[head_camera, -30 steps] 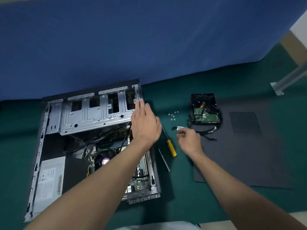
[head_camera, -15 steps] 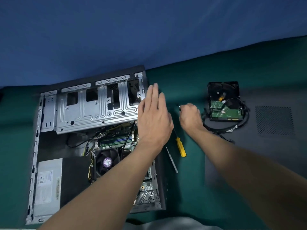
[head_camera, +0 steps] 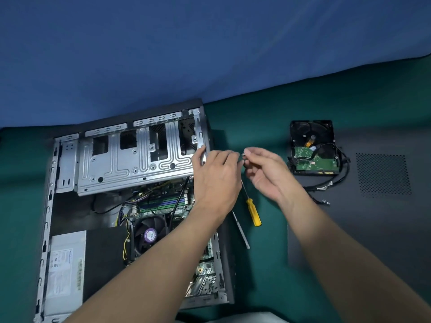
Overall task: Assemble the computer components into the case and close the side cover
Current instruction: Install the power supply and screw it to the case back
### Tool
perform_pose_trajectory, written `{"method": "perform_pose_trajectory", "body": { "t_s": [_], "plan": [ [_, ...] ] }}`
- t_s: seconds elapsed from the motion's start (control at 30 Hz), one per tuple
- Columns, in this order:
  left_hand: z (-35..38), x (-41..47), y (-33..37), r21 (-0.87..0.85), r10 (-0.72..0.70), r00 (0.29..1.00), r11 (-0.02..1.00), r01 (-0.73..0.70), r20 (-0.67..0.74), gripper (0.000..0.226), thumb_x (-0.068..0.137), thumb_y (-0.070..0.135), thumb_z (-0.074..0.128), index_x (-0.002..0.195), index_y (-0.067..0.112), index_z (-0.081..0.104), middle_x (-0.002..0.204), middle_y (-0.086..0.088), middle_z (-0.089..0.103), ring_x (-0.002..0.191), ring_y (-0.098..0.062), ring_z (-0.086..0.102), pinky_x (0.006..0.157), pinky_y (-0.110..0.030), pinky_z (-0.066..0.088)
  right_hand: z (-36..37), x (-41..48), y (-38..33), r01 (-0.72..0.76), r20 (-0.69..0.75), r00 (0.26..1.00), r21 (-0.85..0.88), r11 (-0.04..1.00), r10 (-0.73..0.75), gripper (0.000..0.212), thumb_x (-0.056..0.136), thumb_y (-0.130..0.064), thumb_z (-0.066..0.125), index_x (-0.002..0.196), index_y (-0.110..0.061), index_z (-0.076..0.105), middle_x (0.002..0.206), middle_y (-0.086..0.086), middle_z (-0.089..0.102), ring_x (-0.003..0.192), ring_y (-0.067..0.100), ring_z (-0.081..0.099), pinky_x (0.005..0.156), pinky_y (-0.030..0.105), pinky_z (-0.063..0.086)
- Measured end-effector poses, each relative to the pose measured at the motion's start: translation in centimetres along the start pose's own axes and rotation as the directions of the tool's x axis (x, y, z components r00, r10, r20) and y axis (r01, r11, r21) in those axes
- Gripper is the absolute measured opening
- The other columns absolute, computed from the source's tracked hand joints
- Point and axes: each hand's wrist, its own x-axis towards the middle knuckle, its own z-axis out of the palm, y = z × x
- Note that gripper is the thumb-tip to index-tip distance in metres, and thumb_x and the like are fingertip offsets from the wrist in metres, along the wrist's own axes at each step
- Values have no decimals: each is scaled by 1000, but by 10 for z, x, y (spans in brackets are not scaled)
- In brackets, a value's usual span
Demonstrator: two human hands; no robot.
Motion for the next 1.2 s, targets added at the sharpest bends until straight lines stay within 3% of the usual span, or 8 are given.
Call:
{"method": "perform_pose_trajectory", "body": {
  "t_s": [0.4,0.53,0.57,0.63,0.7,0.77,1.07,1.2],
  "plan": [
    [1,-3,-2,-2,4,998,1000,-4,59,26,98,29,49,87,20,71,73,7,68,74,-16,63,106,-40,17,1,-19,15,-172,162,978,281,944,130,14,76,-7,66,89,-11,62,73,2,64,57,7,58,56,19,51],
    [3,-2,-4,5,-14,997,1000,13,79,23,98,31,50,89,22,70,78,8,68,81,-14,63,108,-38,14,-5,-16,21,-32,-50,998,-128,991,26,5,87,-15,66,89,-12,63,84,7,68,71,18,63,66,29,52],
    [4,-2,-4,2,-13,996,1000,13,87,21,97,31,52,90,23,70,80,9,69,82,-14,63,108,-38,14,-9,-16,24,-5,-167,982,-474,880,-85,4,89,-16,64,88,-13,62,88,9,67,76,22,63,69,31,51],
    [4,-1,-5,3,-9,995,1000,8,98,18,95,31,55,91,24,71,81,9,69,84,-13,63,108,-38,13,-19,-20,36,-74,-164,939,-954,290,-301,6,88,-17,58,91,-12,61,98,14,65,90,33,61,74,34,48],
    [4,-2,-5,4,-6,995,1000,5,98,15,94,31,58,89,25,71,79,10,69,83,-13,64,106,-38,14,-24,-31,51,-121,-83,960,-984,-129,-267,13,86,-13,54,98,-8,55,106,18,62,99,40,59,71,36,42],
    [4,-1,-4,2,-4,996,1000,4,91,12,92,30,61,88,26,71,78,10,70,82,-12,64,105,-38,13,-26,-36,63,-111,-56,971,-966,-234,-231,25,83,-6,52,108,-5,52,111,19,61,103,41,58,71,38,43],
    [-11,-7,-1,-90,8,993,996,3,116,22,98,33,51,102,23,71,96,7,72,96,-14,63,108,-34,15,-9,-60,34,41,-47,927,-973,227,-372,20,98,-14,41,114,-4,48,119,16,51,108,32,48,78,29,31],
    [-35,-19,1,-257,5,999,966,8,51,20,96,28,58,98,16,73,94,0,74,90,-21,66,96,-37,38,14,-99,21,240,-20,861,-864,442,-507,12,92,-33,56,94,-22,51,86,-5,57,77,14,53,61,28,35]
  ]
}}
